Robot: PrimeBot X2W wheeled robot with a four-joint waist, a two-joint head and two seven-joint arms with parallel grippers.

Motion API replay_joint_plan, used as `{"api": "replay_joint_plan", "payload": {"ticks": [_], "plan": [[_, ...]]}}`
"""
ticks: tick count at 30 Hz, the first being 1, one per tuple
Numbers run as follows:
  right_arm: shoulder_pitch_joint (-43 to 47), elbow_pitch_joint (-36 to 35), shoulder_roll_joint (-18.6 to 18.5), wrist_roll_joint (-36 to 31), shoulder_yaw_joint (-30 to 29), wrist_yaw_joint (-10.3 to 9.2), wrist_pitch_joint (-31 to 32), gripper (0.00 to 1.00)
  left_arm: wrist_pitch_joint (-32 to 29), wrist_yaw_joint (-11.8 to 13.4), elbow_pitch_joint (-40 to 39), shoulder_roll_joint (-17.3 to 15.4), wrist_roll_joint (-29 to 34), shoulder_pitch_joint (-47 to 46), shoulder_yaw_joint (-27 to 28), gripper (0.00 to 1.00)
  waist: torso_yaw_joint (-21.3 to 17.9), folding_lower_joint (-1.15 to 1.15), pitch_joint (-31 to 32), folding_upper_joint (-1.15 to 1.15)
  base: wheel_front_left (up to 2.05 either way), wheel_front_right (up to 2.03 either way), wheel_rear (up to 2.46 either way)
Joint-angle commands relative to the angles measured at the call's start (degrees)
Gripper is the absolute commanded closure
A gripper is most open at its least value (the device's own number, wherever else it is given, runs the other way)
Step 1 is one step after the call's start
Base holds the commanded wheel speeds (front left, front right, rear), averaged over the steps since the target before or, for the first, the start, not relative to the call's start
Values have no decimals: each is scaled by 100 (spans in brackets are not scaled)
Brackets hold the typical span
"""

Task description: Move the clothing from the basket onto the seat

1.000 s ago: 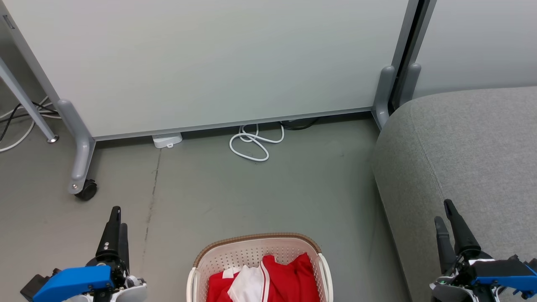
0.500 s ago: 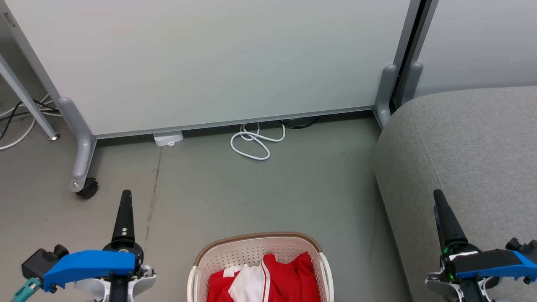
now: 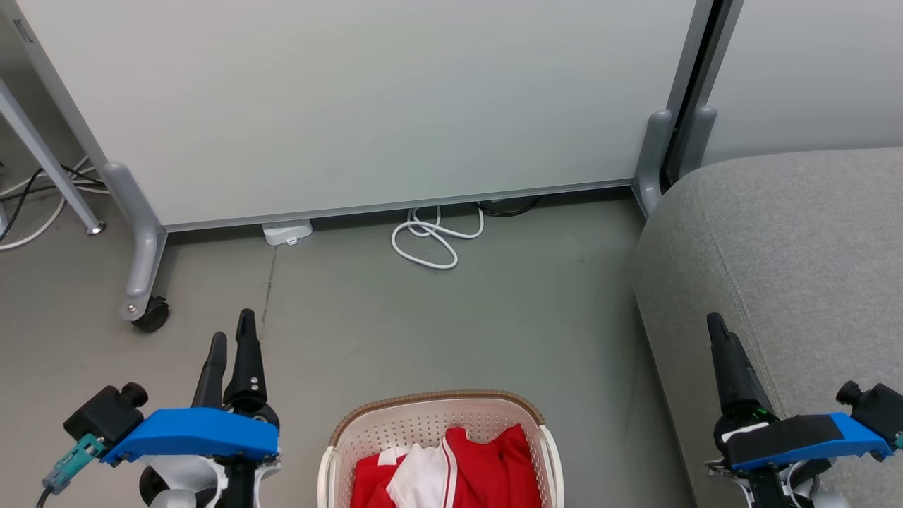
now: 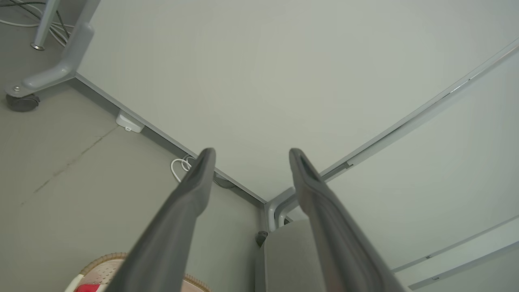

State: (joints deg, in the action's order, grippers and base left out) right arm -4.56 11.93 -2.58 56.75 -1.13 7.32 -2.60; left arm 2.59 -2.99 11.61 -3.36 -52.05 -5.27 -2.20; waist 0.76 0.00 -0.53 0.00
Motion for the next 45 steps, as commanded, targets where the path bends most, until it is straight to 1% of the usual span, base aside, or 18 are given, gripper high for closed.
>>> {"api": "replay_joint_plan", "payload": {"ticks": [1, 2, 4, 15, 30, 45], "plan": [[-157, -103, -27, -190, 22, 13, -48, 0, 50, 40, -102, -66, 209, -187, -62, 0, 4, 0, 0, 0, 0, 0, 0], [-158, -94, -28, -409, 34, 13, -88, 0, 91, 86, -106, -104, 407, -198, -148, 0, 12, 0, 0, 0, 0, 0, 0], [-161, -92, -28, -566, 44, 14, -128, 0, 130, 134, -107, -137, 587, -210, -230, 0, 20, 0, 0, 0, 0, 0, 0], [-181, -114, -31, -1409, 145, 16, -334, 0, 334, 370, -112, -293, 1394, -301, -582, 0, 66, 0, -12, 0, 0, 0, 0], [-215, -135, -35, -2449, 279, 16, -579, 0, 579, 600, -123, -439, 2329, -392, -944, 0, 138, 0, -6, 0, 0, 0, 0], [-260, -126, -37, -3315, 411, 18, -788, 0, 791, 776, -143, -532, 3168, -445, -1220, 0, 167, 0, -16, 0, 0, 0, 0]]}}
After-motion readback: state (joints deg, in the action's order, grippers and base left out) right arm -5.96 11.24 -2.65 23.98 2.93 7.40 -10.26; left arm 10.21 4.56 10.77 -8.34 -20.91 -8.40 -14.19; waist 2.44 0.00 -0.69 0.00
